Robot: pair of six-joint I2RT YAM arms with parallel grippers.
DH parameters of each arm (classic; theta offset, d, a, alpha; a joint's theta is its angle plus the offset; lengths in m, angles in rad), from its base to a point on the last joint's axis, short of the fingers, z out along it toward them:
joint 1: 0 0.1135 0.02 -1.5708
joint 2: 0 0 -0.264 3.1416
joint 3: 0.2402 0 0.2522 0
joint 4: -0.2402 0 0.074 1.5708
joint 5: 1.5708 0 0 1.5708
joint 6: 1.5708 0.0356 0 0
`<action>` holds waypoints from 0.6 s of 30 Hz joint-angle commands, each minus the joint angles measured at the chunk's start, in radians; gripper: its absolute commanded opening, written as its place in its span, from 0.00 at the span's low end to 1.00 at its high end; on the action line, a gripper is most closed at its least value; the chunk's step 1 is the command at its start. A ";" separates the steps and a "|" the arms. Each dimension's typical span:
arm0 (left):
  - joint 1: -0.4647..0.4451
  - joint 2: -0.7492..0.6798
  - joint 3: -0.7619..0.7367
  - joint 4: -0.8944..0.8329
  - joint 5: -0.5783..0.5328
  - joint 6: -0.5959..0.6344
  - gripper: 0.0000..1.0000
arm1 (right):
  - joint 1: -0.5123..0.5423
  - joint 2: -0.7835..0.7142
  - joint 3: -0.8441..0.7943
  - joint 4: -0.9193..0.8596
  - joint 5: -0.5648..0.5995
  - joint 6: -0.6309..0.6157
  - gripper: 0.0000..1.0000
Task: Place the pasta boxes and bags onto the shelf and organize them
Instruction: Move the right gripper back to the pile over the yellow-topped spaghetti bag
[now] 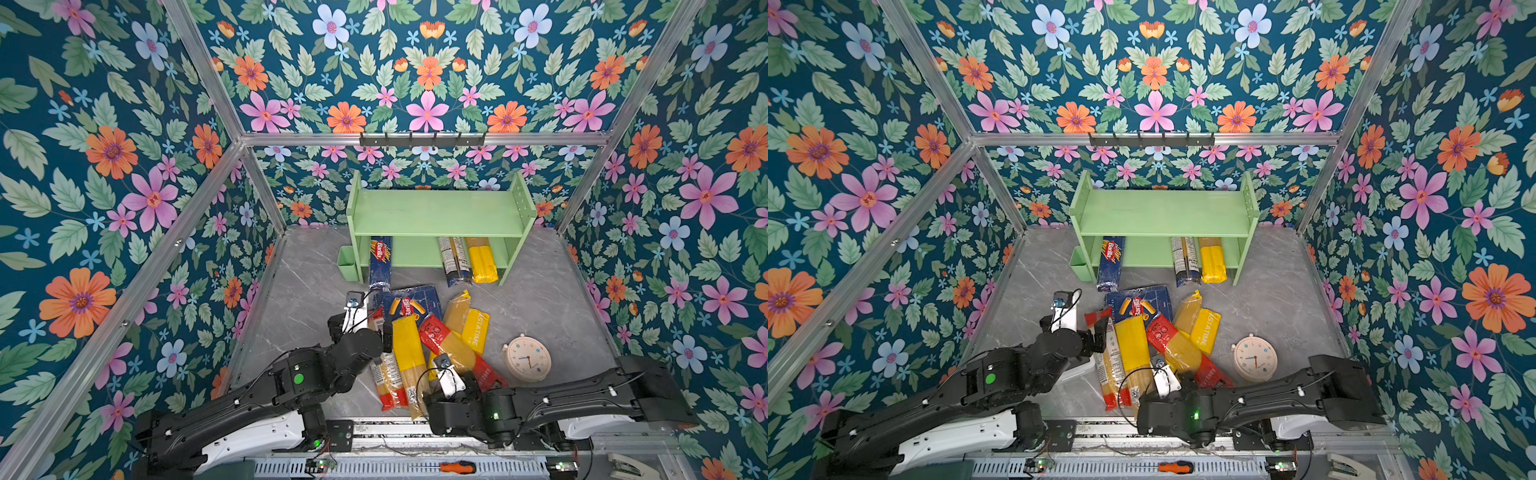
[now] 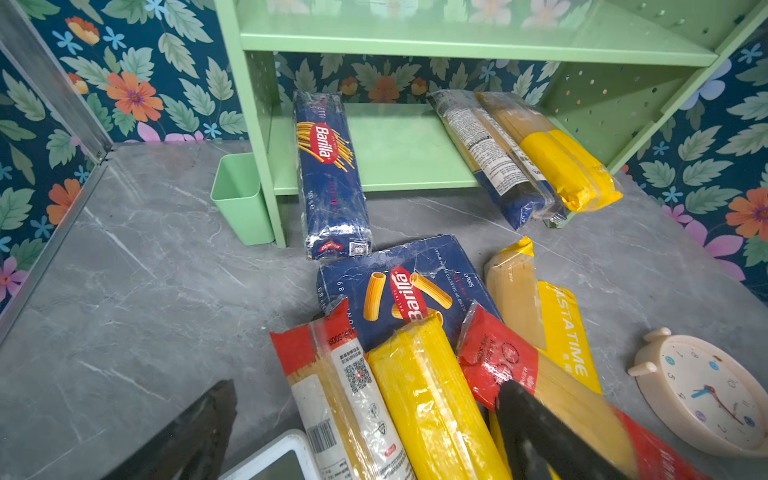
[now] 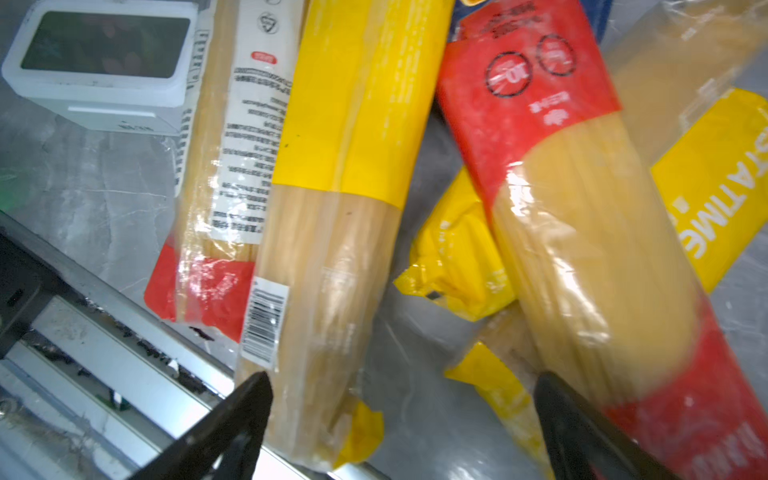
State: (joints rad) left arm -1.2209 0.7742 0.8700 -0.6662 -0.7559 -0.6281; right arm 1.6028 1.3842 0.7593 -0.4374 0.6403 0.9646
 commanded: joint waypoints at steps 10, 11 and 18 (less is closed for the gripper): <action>0.001 -0.053 0.028 -0.174 0.009 -0.063 1.00 | 0.083 0.374 0.226 -0.031 0.100 0.105 0.99; 0.001 -0.057 0.027 -0.174 0.009 -0.065 1.00 | 0.085 0.383 0.228 -0.036 0.106 0.116 0.99; 0.001 -0.095 0.011 -0.174 0.012 -0.077 1.00 | 0.088 0.398 0.188 -0.019 0.121 0.153 0.99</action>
State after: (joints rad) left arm -1.2209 0.6872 0.8837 -0.8272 -0.7399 -0.6926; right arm 1.6897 1.7805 0.9577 -0.4465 0.7341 1.0851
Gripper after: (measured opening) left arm 0.998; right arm 0.993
